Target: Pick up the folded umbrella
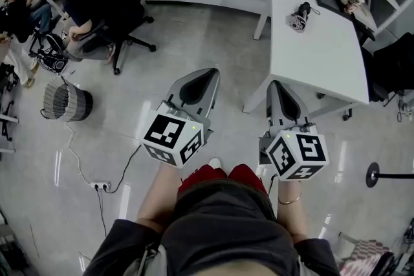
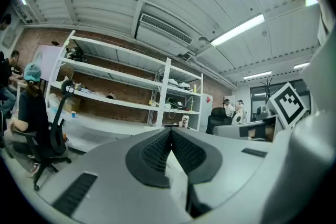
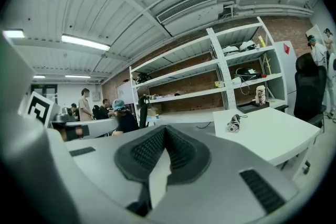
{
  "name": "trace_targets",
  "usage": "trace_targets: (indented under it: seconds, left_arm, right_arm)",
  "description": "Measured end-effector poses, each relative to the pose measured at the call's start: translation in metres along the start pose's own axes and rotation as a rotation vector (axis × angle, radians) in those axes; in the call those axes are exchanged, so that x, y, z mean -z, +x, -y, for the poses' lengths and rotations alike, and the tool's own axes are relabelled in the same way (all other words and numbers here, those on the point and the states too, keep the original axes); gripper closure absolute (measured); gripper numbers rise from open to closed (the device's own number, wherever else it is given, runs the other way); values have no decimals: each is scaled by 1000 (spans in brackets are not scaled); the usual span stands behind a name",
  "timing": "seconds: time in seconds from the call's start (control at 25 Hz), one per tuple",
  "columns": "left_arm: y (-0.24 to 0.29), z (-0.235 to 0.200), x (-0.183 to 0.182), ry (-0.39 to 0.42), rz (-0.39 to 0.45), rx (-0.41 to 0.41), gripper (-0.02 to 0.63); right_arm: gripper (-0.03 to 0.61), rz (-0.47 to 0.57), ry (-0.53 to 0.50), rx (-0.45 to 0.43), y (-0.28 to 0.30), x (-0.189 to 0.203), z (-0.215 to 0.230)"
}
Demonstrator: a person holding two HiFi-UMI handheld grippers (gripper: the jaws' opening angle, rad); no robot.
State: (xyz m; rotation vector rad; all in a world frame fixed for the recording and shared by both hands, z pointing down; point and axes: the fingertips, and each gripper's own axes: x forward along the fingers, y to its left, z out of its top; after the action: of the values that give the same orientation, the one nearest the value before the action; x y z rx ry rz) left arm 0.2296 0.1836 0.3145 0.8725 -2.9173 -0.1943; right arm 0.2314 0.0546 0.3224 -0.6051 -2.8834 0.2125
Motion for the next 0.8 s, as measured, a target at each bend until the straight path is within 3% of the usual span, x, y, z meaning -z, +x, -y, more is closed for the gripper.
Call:
trace_targets:
  seconds: [0.48, 0.8]
  left_arm:
    - [-10, -45, 2, -54, -2, -67, 600]
    - [0, -89, -11, -51, 6, -115, 600]
  right_arm:
    - [560, -52, 24, 13, 36, 8, -8]
    - [560, -54, 30, -43, 84, 2, -26]
